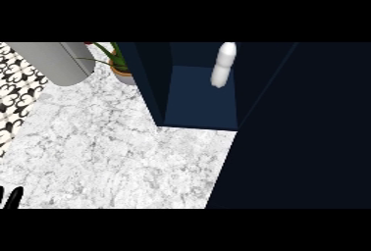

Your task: Pick up the bottled water, place it into the cabinet and close the cabinet

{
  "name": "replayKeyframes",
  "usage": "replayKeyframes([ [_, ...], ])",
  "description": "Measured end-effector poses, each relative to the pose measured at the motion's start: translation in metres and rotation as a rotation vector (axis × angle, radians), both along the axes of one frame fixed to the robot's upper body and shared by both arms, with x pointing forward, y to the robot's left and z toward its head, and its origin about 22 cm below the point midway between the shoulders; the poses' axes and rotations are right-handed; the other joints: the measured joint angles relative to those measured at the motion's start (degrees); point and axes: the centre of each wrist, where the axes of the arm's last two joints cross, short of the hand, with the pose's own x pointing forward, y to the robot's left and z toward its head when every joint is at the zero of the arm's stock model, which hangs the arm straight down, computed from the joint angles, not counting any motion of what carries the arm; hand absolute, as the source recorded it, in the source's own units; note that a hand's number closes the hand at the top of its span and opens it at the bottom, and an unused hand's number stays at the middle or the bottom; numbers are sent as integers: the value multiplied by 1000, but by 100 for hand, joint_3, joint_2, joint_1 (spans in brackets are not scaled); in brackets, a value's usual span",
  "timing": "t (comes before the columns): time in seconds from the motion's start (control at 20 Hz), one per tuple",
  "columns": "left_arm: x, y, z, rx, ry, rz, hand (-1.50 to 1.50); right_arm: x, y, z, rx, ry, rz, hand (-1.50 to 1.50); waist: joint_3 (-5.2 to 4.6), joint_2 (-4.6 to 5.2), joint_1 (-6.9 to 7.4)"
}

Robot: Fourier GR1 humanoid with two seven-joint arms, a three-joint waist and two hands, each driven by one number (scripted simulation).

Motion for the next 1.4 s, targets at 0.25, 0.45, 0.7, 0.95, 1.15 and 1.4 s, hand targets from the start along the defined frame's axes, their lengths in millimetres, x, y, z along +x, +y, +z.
replayKeyframes([
  [0.25,-7,14,0,-6,3,-17,-150,23,19,0,54,26,7,150,4,2,61],
  [0.45,-15,28,1,-14,8,-20,-150,37,51,4,136,110,14,150,34,59,46],
  [0.7,-28,48,3,-34,0,-13,-150,68,77,16,179,183,23,150,47,87,-1],
  [0.95,-39,64,6,-66,-14,-2,-150,110,87,27,217,254,37,150,36,111,-49],
  [1.15,-50,72,14,-77,-20,0,-150,144,86,39,262,265,44,150,40,103,-78],
  [1.4,-62,80,19,-81,-27,11,-150,188,80,49,303,248,65,150,43,63,-132],
])
